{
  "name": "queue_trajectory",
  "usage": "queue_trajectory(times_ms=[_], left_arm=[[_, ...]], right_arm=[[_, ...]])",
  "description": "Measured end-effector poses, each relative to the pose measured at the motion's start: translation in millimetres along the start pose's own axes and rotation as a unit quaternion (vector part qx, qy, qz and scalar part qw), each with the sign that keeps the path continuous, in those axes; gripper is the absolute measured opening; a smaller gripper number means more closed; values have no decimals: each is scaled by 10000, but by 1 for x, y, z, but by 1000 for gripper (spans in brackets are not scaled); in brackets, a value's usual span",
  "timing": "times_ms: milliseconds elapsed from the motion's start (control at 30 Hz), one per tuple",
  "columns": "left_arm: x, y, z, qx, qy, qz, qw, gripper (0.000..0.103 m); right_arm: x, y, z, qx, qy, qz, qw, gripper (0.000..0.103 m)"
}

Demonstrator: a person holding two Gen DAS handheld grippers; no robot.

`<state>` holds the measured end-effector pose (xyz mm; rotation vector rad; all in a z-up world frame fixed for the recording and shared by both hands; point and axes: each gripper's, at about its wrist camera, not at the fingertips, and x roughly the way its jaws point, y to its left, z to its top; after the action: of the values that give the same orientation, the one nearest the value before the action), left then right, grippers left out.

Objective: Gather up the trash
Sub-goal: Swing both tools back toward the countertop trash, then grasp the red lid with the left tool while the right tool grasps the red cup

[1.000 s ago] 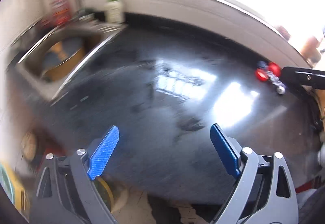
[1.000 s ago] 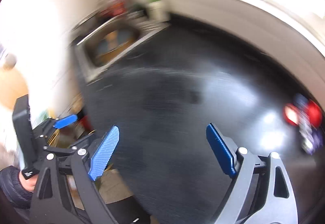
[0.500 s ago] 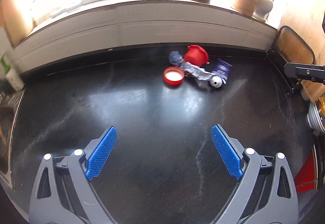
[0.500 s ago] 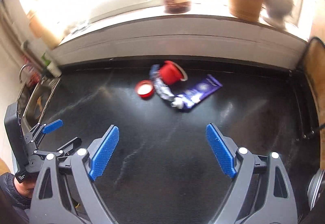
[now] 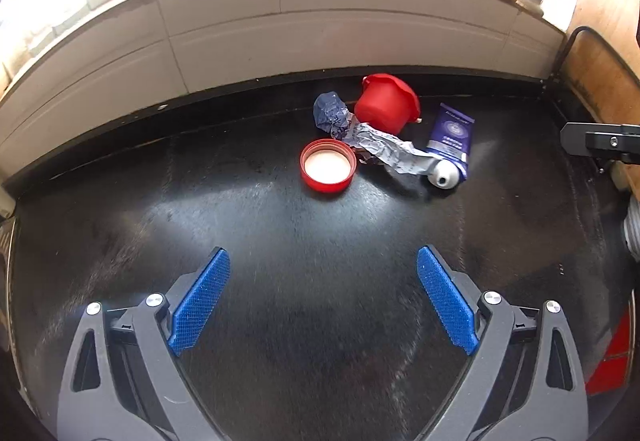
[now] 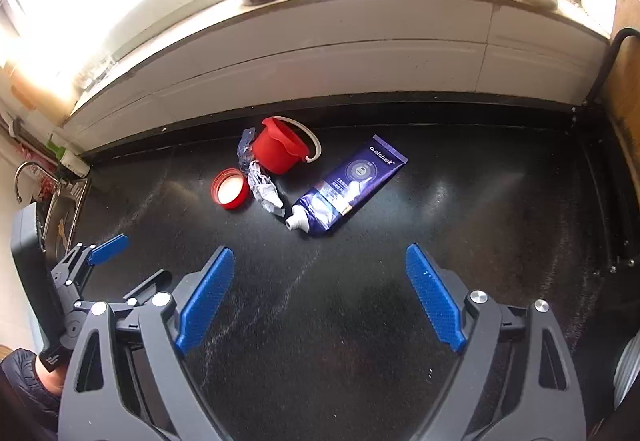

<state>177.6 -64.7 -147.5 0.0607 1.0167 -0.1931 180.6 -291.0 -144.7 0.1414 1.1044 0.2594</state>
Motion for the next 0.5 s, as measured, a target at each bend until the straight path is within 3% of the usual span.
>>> queue_trajectory(times_ms=[367,500], left_arm=[[87,12,39,141,262,-164,9994,92],[101,14,46,171,245,-258,9992,89]], right_arm=[[79,33,62,-882,178,175,9958,84],[108,42,83,-1131,350,320,9924,76]])
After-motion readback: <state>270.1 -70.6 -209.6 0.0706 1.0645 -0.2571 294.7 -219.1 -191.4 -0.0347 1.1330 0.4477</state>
